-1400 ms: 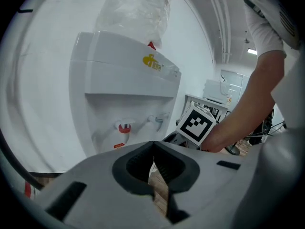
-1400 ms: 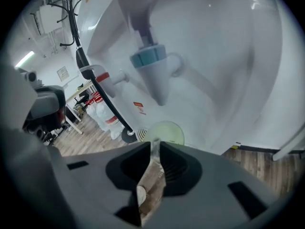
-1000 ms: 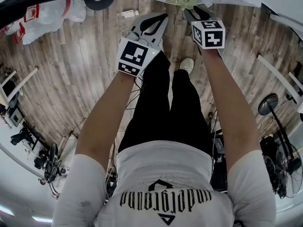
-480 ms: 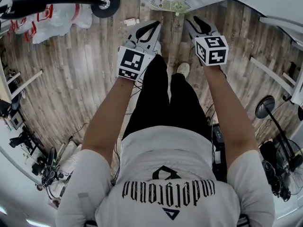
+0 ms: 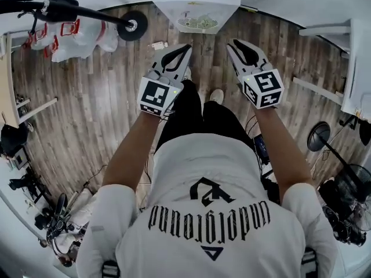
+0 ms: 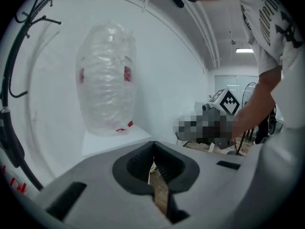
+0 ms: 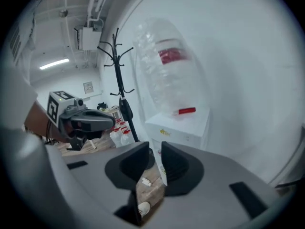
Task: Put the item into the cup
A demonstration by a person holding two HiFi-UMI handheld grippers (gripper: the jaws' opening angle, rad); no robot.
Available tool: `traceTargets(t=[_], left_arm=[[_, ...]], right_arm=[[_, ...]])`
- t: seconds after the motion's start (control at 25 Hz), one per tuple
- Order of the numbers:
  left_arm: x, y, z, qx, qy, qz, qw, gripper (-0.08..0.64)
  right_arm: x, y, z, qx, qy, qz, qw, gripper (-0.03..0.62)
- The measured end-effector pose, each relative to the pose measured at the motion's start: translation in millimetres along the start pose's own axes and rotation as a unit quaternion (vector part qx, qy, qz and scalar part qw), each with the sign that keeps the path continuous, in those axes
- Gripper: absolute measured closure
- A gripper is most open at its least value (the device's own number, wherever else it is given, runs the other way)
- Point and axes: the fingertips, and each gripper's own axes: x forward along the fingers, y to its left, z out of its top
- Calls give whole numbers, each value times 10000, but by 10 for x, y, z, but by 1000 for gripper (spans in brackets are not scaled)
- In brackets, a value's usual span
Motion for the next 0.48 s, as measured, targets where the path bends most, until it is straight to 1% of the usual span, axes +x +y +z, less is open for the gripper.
traceTargets(t=[0.2,0.36,0.48], left_arm=[[-259,-292,553,26,-417,75,9991,552],[-400,-531,980,56,-757,-87,9971,551],[-536,-724,1282,48,-905,-150,9958,552]], right_arm=[[-633,200,538,-394,-551,164,9976,529],[-1024,338,893,-662,-901,229,9935,552],[-1306,484,1090,-888,-1159,291,9889,566]])
